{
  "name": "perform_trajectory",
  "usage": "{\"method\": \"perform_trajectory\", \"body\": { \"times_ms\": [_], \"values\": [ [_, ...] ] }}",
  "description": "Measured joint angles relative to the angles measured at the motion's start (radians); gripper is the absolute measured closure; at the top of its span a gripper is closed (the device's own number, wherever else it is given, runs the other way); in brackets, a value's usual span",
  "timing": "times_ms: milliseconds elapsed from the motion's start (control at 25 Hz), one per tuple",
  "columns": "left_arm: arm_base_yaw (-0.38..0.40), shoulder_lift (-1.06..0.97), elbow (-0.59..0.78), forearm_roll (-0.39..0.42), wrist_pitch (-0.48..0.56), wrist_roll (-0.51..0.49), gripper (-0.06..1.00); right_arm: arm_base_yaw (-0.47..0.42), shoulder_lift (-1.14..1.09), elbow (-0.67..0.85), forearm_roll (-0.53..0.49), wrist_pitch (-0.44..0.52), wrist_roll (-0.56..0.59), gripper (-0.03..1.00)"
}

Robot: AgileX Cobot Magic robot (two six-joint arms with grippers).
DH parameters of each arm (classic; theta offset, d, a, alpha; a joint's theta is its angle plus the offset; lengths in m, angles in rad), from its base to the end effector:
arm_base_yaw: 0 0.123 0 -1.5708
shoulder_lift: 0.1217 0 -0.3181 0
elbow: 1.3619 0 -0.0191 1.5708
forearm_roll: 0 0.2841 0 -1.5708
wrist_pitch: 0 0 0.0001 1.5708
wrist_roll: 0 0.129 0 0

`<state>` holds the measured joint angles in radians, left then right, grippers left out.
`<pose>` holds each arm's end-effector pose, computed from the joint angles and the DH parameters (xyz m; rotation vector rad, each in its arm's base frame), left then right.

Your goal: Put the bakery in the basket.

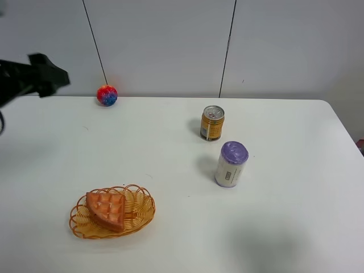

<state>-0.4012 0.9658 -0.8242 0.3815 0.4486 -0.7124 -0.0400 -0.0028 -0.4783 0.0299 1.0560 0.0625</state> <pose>0.2384 -0.0785 0.3500 -0.0652 2.0521 -0.3138 0.0273 0.0023 0.2692 0.1045 2.0558 0.0498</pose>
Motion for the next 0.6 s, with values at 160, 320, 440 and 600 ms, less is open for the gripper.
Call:
{"method": "perform_trajectory", "body": {
  "times_ms": [160,320,440,600],
  "values": [
    [0.083,-0.174,-0.071,0.035,0.132,0.068,-0.04,0.0,0.0,0.0,0.0,0.0,0.0,-0.02],
    [0.099,-0.371,-0.093,0.041,0.313,0.193,-0.04,0.0,0.0,0.0,0.0,0.0,0.0,-0.02],
    [0.099,-0.495,-0.094,0.041,0.536,0.27,-0.04,0.0,0.0,0.0,0.0,0.0,0.0,-0.02],
    [0.099,-0.639,-0.093,0.03,0.715,0.31,-0.04,0.0,0.0,0.0,0.0,0.0,0.0,-0.02]
  ]
}}
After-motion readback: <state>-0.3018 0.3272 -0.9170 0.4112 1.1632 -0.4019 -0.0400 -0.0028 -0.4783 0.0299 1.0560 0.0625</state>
